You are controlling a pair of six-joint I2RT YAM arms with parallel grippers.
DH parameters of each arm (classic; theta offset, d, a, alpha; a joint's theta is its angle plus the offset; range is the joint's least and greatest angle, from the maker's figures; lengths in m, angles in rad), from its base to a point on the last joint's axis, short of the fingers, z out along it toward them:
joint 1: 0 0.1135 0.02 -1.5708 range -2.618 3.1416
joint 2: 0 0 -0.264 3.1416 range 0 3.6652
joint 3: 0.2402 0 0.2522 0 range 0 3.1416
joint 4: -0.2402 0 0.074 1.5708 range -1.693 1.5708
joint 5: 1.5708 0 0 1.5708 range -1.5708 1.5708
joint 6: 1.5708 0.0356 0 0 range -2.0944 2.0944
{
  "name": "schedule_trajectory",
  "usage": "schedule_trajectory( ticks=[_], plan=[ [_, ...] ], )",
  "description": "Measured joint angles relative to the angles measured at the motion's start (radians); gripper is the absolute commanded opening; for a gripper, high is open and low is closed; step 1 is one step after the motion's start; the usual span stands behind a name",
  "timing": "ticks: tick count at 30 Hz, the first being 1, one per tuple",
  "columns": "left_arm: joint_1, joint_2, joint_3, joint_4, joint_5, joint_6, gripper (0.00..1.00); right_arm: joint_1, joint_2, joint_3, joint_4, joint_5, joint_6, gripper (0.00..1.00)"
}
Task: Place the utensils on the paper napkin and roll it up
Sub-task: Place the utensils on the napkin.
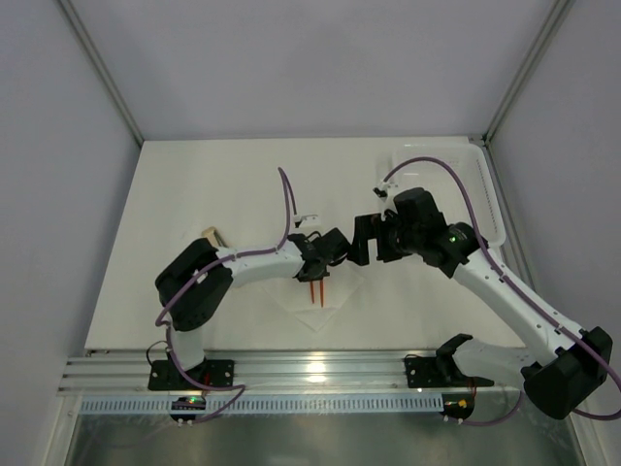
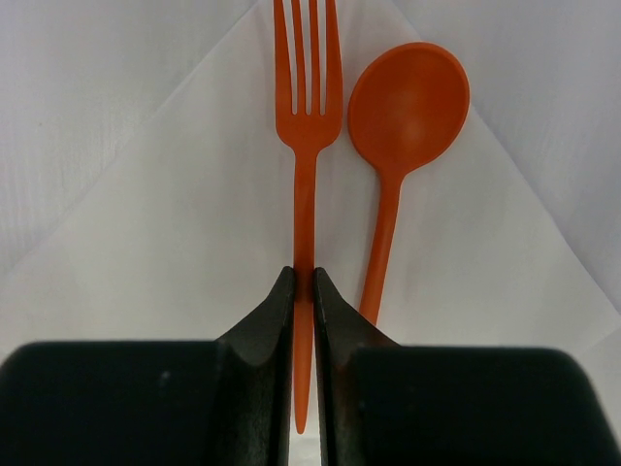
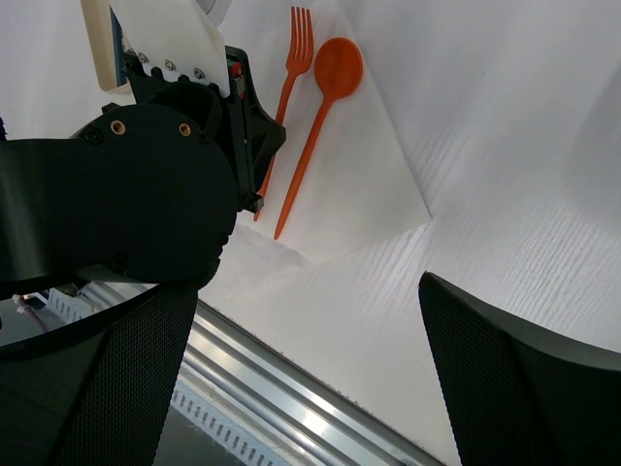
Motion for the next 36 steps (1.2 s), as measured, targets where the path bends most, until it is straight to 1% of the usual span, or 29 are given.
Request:
schedule_trajectory(
  ticks=[27, 30, 33, 34, 36],
  plan=[
    [-0.016, 0.000, -0.018, 0.004, -0.003, -0.035, 0.00, 0.001, -0.011, -0.019, -0.014, -0.017, 0.000, 1.00],
    [-0.016, 0.000, -0.018, 0.004, -0.003, -0.035, 0.03, 0.001, -0.011, -0.019, -0.014, -0.017, 0.000, 0.99],
    [-0.016, 0.000, -0.018, 0.004, -0.003, -0.035, 0.08, 0.001, -0.011, -0.019, -0.014, -0.017, 0.000, 1.00],
    [-0.016, 0.000, -0.018, 0.004, -0.003, -0.035, 0.11, 0.001, -0.011, -0.019, -0.014, -0.017, 0.000, 0.99],
    [-0.016, 0.000, -0.018, 0.004, -0.003, -0.035, 0.13, 0.001, -0.011, -0.020, -0.013, -0.018, 0.000, 0.99]
  ],
)
